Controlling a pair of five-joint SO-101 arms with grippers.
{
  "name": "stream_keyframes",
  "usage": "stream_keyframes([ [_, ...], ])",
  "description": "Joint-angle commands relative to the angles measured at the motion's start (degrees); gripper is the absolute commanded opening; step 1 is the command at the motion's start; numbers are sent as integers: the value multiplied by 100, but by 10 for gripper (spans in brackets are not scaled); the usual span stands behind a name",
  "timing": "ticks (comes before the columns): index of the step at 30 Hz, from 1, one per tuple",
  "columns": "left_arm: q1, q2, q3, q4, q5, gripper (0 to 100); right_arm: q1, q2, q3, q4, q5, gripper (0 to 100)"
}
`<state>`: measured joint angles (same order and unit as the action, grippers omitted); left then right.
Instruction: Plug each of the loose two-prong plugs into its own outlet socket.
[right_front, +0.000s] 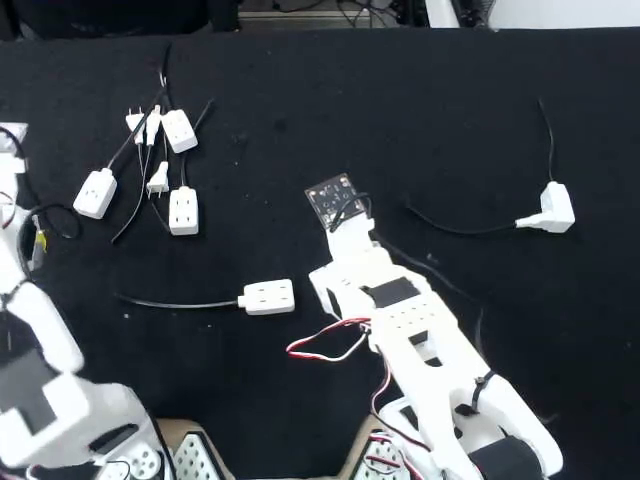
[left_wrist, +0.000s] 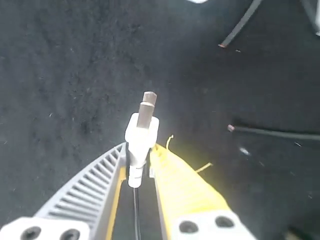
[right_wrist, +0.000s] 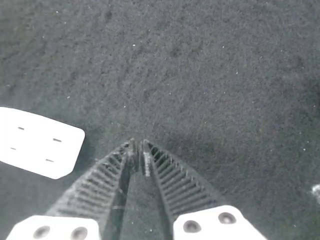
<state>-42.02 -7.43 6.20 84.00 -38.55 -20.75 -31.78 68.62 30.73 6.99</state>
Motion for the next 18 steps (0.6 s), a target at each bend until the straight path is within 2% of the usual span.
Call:
stream_keyframes([
  [1,479,-967,-22,466,510,30,193,-259,-66,-141,-35,13],
  [5,1648,-1670,-22,949,1187,30,888,-268,-356,167,-167,12],
  [10,3697,-1952,286,1046,2127,30,1952,-268,-576,519,-1125,15],
  [13,4699,-1899,611,589,2505,33,2277,-268,-602,510,-1152,15],
  [18,5912,-1855,1235,-536,2866,34,2365,-268,-611,501,-1160,15],
])
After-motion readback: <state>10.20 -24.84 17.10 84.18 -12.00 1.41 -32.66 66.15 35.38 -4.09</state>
